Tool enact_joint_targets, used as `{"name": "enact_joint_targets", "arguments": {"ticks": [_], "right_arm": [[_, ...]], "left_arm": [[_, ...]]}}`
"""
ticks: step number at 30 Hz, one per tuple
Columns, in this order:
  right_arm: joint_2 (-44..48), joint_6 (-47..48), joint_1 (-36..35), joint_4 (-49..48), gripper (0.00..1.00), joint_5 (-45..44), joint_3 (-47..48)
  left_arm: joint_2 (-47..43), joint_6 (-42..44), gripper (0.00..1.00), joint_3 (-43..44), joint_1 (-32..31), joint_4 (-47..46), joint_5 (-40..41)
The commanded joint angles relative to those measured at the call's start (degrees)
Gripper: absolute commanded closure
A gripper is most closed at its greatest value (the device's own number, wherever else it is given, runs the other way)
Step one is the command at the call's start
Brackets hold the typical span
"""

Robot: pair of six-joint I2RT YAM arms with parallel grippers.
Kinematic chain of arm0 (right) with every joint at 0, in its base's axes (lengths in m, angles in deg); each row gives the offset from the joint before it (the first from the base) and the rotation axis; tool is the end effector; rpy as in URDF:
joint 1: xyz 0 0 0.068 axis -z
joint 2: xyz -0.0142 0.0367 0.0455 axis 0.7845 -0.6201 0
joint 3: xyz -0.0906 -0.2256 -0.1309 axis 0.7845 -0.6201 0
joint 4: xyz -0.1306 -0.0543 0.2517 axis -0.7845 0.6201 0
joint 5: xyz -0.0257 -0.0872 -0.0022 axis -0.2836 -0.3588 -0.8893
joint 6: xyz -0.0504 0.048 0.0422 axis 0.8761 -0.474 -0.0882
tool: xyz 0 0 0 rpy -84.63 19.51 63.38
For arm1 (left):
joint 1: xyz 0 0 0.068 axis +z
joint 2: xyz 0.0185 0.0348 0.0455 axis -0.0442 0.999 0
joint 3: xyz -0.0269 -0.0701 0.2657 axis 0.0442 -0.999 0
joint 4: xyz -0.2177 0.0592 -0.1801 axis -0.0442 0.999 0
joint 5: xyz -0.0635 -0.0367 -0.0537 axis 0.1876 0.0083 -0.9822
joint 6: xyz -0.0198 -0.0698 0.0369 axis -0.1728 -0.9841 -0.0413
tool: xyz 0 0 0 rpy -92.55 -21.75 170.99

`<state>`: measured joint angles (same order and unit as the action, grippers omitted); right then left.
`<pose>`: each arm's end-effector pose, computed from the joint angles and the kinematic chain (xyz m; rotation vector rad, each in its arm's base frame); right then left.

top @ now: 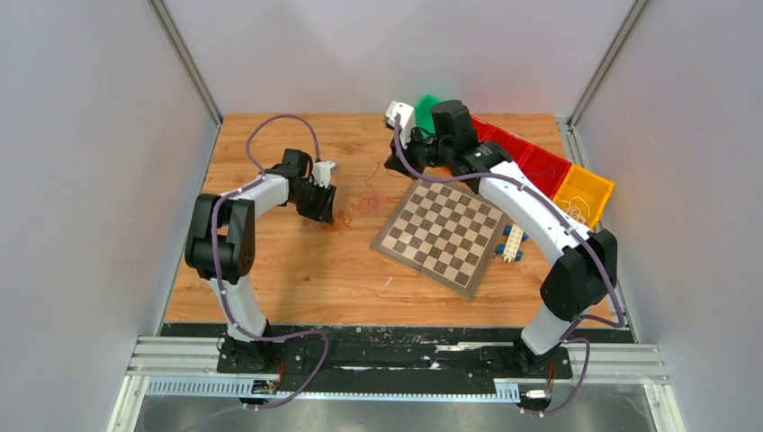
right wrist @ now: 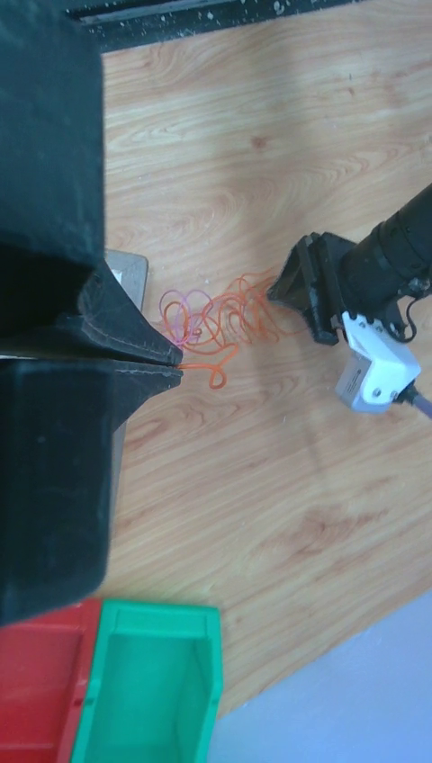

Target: Untangle the cables

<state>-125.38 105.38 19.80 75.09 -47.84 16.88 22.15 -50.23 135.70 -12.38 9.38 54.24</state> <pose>0.3559 0.2642 0.3479 -1.2352 1.6885 0.6672 0.3914 -0.0960 0.1199 0.5190 2.6145 -0.5553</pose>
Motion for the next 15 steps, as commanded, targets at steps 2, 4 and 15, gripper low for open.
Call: {"name": "enact_joint_targets", "arguments": {"ticks": [2,4,15], "right_arm": [[5.0,1.7,3.3,1.9,1.0,-4.4,-1.4],[6.6,3.2,4.7,2.7,1.0,-5.7,-3.5],[13.3,5.9,12.9,8.6,1.0,-4.2,-7.0]], "left_arm": [[1.0,0.9,0.76,1.5,0.2,5.1,11.9],[-0.9,2.6,0.95,-1.0,1.1,5.5,14.1],[-8.2,15.6,1.0,-1.3,26.5,11.6,13.9]]}}
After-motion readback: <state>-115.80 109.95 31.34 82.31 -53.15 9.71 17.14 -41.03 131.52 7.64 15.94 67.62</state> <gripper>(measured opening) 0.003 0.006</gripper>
